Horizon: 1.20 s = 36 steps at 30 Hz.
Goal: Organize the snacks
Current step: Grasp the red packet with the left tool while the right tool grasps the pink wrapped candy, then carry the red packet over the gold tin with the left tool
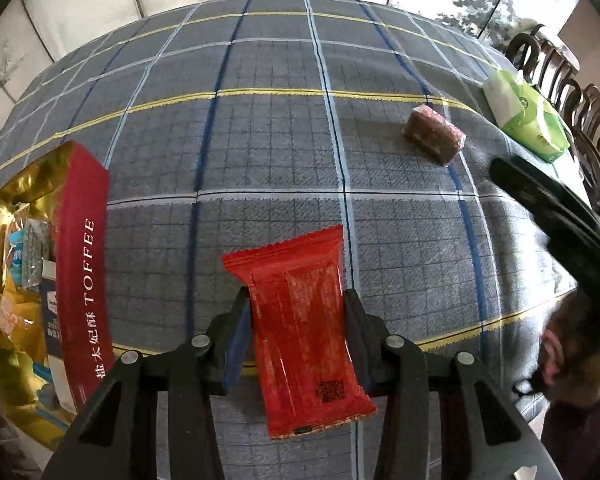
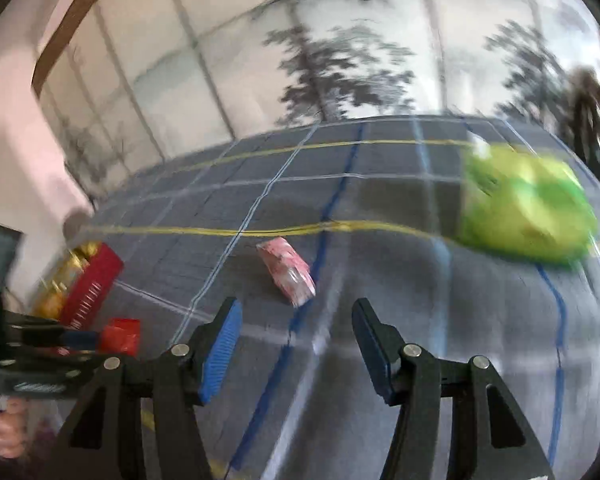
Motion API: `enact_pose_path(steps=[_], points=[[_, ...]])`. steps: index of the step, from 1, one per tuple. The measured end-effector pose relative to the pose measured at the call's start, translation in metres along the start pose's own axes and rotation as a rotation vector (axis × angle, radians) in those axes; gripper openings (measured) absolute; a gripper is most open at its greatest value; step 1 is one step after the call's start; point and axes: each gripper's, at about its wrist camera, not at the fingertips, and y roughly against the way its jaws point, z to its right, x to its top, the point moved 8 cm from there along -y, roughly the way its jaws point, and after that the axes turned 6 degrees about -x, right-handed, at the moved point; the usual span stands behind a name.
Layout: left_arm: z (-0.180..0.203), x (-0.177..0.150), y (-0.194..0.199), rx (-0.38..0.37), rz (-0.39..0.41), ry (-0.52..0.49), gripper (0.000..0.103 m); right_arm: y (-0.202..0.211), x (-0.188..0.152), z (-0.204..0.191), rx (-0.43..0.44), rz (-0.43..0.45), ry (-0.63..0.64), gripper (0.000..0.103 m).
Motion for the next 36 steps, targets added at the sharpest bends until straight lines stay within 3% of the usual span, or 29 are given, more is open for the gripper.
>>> enact_pose_path(steps=[6, 7, 8, 9, 14, 21, 36], points=[[-0.005, 0.008, -0.005, 0.007, 0.005, -0.007, 0.040, -0.044, 0.017, -0.013, -0.032, -0.035, 0.050, 0.059], [-0.004, 0.010, -0.007, 0.008, 0.003, -0.011, 0.040, -0.051, 0.017, -0.014, -0.046, -0.056, 0.059, 0.048], [-0.003, 0.010, -0.009, 0.008, 0.001, -0.015, 0.040, -0.059, 0.015, -0.014, -0.062, -0.086, 0.070, 0.024], [-0.003, 0.009, -0.009, 0.003, 0.000, -0.017, 0.040, -0.064, 0.012, -0.014, -0.087, -0.110, 0.076, 0.023], [-0.002, 0.008, -0.006, -0.013, 0.015, -0.033, 0.040, -0.036, 0.011, -0.010, -0.092, -0.028, 0.010, 0.022], [-0.003, -0.001, 0.004, -0.024, 0.030, -0.045, 0.040, -0.007, -0.020, 0.033, -0.183, -0.010, -0.198, 0.022], [-0.015, -0.010, 0.052, -0.037, 0.117, -0.027, 0.040, -0.011, -0.026, 0.040, -0.257, -0.045, -0.223, 0.022]])
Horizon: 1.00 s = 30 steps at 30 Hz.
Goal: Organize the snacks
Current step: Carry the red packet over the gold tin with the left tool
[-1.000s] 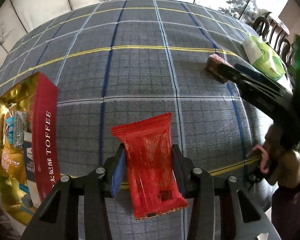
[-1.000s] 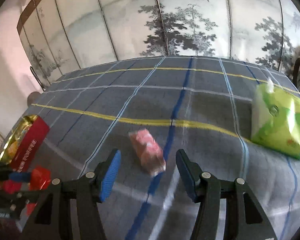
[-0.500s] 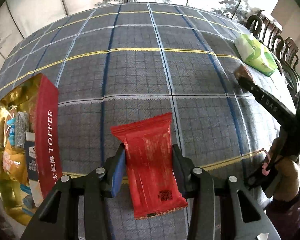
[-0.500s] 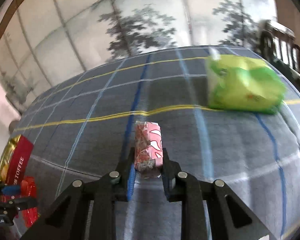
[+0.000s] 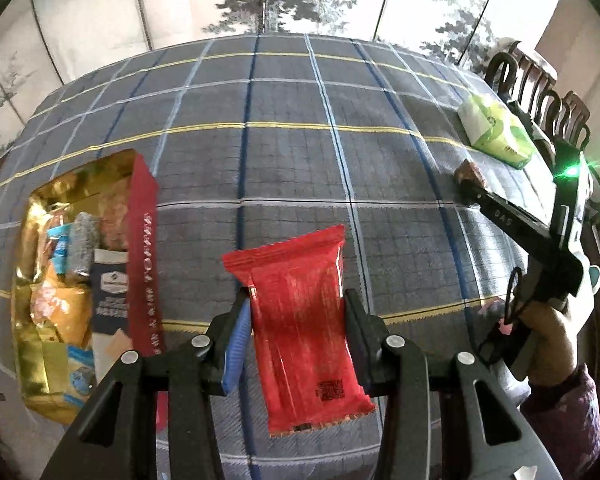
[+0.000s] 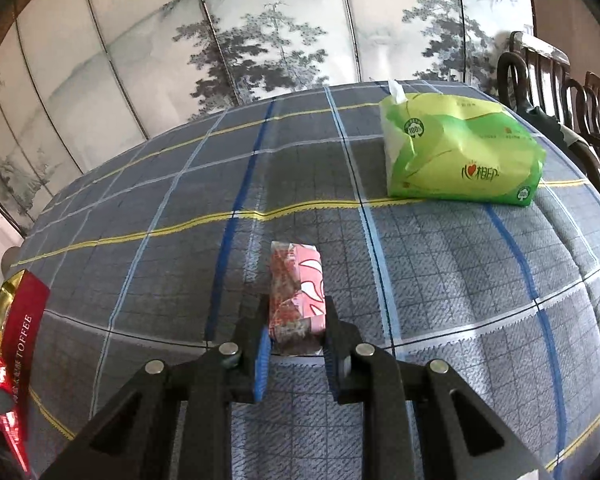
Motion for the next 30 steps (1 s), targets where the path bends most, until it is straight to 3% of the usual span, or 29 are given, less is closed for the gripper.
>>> enact_pose_path(steps=[19, 30], points=[[-0.068, -0.012, 0.053, 0.027, 0.082, 0.105, 0.039, -0.002, 0.001, 0.000, -0.038, -0.006, 0.010, 0.022], [-0.074, -0.017, 0.076, -0.031, 0.105, 0.127, 0.039, -0.001, 0.000, -0.001, -0.045, -0.006, 0.015, 0.022]])
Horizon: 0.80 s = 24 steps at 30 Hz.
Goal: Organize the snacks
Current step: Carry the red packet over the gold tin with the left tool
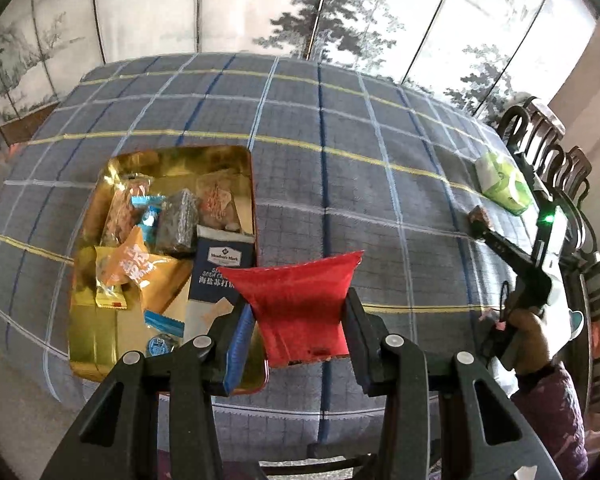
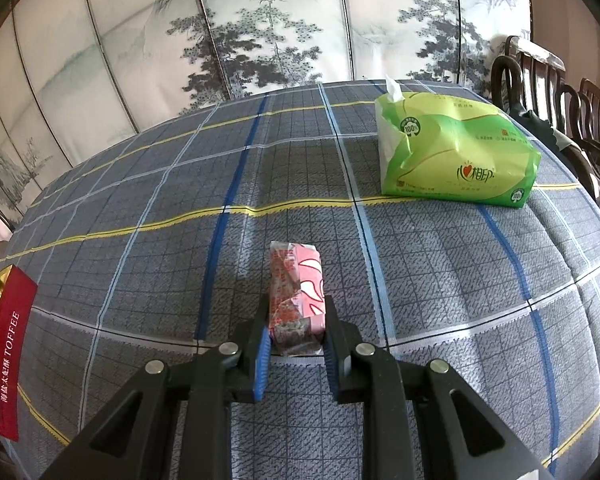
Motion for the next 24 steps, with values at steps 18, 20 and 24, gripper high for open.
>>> enact_pose_path(steps=[18, 20, 24], points=[[-0.024, 0.012, 0.033, 0.093, 0.083, 0.004, 0.039, 0.000, -0.001, -0.001, -0.002, 0.000, 0.002, 0.023], [-0.029, 0.010, 0.033, 0.102, 0.079, 0.011, 0.039, 0.000, -0.001, -0.001, -0.003, 0.000, 0.003, 0.023], [-0.041, 0.007, 0.033, 0.121, 0.075, 0.025, 0.039, 0.000, -0.001, 0.000, -0.003, 0.000, 0.003, 0.023]])
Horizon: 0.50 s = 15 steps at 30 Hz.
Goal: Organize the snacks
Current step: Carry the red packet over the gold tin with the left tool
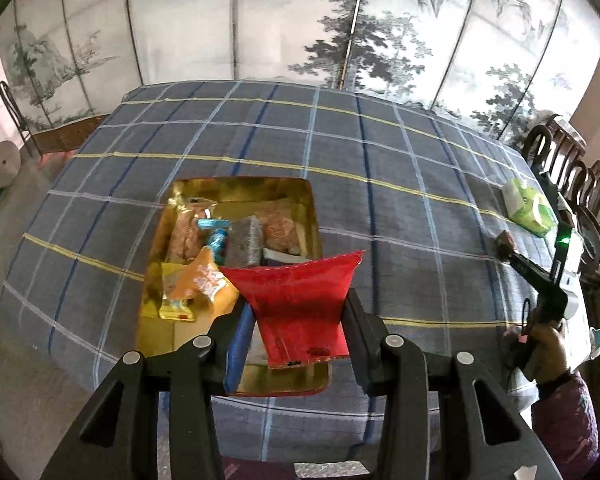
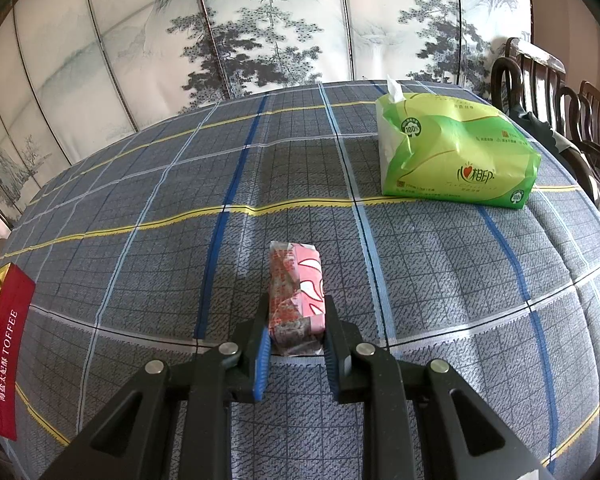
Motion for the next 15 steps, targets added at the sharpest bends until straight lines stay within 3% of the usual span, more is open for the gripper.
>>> enact_pose_path(steps=[15], points=[[-0.038, -0.018, -0.005, 0.048, -0.056, 0.054, 0.039, -0.001, 0.000, 0.001, -0.002, 0.000, 0.002, 0.023]])
